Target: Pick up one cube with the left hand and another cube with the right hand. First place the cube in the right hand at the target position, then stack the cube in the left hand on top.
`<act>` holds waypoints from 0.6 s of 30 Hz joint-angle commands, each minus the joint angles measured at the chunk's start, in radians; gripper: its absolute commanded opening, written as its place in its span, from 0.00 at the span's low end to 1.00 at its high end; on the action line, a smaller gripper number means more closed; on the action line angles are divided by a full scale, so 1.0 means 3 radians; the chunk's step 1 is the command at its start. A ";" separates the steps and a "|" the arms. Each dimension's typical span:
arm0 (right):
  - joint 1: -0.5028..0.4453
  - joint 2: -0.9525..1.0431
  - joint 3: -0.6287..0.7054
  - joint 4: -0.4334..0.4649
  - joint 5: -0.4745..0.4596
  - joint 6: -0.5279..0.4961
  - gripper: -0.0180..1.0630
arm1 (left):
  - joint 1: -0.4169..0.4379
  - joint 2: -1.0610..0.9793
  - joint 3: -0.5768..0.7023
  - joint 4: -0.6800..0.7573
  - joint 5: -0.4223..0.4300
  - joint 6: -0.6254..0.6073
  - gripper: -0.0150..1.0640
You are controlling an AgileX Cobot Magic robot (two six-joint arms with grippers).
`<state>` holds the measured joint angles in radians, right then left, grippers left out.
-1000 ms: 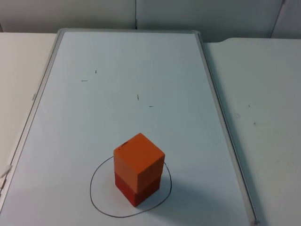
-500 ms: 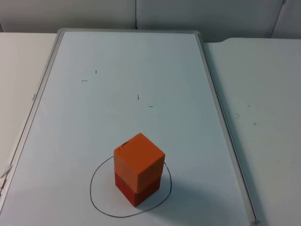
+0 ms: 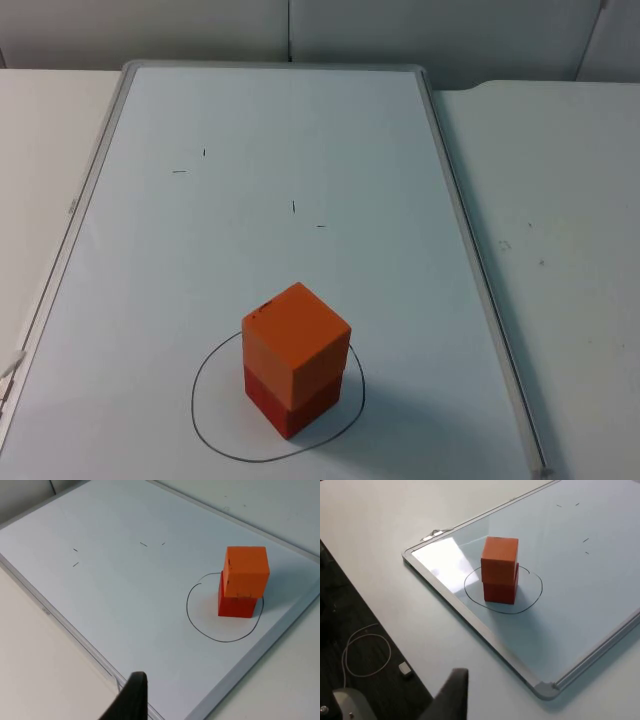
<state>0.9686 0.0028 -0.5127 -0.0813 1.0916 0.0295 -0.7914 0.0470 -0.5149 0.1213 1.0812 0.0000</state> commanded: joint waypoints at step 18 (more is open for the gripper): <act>-0.0068 -0.0009 0.0016 0.0004 -0.0051 -0.0026 0.99 | -0.0024 -0.0020 0.0010 -0.0018 -0.0018 -0.0027 0.99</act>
<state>0.9596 0.0028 -0.5127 -0.0813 1.0875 0.0295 -0.7914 0.0470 -0.5149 0.1213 1.0812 0.0000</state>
